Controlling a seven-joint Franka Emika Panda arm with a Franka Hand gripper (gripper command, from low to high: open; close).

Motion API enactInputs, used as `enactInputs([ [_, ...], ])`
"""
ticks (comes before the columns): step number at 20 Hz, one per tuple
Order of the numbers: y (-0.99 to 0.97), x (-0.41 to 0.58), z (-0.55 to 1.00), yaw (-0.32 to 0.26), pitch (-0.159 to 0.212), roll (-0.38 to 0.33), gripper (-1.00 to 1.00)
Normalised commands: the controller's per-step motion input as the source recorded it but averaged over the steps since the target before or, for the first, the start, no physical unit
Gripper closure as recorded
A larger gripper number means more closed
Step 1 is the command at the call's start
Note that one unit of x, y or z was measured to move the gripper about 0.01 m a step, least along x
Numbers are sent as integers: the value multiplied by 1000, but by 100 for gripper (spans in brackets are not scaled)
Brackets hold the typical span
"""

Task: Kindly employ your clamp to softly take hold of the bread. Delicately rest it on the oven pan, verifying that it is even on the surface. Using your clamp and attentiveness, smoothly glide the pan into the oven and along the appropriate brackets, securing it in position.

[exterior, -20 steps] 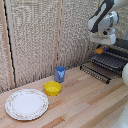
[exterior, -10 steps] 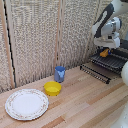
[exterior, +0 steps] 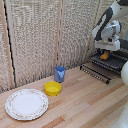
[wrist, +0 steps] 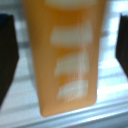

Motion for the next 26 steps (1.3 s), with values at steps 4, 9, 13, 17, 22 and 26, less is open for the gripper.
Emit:
enactInputs([
  [4,339,-43,355,-84,-5,-33,-100],
  [9,528,-63,880,-66,-2,0,-100],
  [13,725,-74,799,-2,8,-7,-100],
  [17,774,-80,506,20,59,-46,-100],
  [22,544,-79,257,125,92,-44,-100],
  [26,107,-136,116,265,70,-96,-100],
])
